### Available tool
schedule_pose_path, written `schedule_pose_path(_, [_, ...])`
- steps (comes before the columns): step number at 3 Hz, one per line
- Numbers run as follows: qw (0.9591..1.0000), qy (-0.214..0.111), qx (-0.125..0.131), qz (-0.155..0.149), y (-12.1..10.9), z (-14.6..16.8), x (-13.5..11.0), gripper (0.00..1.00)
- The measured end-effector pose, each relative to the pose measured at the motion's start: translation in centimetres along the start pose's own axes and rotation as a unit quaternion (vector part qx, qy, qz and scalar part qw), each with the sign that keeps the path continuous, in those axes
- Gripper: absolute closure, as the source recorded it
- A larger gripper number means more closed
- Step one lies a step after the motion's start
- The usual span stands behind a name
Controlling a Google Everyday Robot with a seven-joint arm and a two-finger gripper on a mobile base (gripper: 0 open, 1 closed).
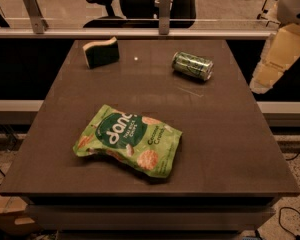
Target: Place green can upright
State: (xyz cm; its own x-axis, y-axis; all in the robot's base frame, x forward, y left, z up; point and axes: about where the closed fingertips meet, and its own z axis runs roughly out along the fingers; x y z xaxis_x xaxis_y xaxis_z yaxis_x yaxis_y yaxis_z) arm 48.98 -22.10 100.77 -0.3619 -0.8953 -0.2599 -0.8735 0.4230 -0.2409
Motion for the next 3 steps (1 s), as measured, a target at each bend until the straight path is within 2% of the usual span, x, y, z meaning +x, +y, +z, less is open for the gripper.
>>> schedule_pose_path(1, [0.9994, -0.011, 0.004, 0.031, -1.9, 0.0, -0.3, 0.00])
schedule_pose_path(3, [0.9972, -0.047, 0.002, 0.058, -5.7, 1.0, -0.8, 0.00])
